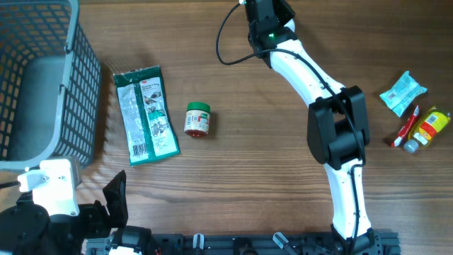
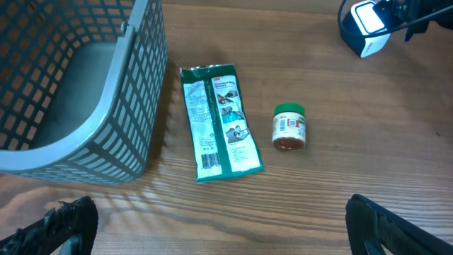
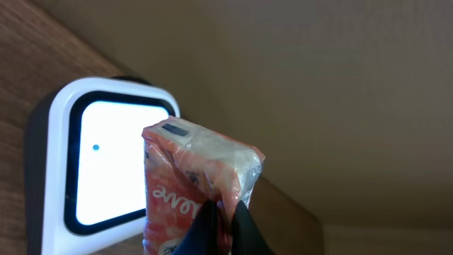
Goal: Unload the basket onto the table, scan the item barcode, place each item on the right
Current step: 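Hold the Bellone pack in front of the scanner window, then carry the Bellone pack right and drop it with the others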
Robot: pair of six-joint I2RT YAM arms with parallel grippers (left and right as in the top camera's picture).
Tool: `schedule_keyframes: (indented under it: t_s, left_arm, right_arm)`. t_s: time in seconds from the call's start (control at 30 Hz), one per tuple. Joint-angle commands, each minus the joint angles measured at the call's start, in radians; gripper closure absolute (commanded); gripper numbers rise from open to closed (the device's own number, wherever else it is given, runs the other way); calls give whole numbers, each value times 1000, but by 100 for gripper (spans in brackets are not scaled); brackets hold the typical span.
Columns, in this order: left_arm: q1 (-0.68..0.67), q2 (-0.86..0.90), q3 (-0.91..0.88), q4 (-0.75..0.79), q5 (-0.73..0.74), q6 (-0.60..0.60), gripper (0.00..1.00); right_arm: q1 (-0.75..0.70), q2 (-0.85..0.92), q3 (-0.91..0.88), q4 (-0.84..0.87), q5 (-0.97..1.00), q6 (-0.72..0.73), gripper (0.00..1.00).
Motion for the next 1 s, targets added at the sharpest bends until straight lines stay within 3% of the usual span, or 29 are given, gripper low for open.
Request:
schedule_keyframes:
  t_s: [0.0,0.97]
  left_arm:
    - [3,-1,1,2,5,12,0]
    - [3,-1,1,2,5,12,0]
  right_arm:
    - [-4,24,26,31,43,-42,96]
    - [9,73,26,47,-57,-198,96]
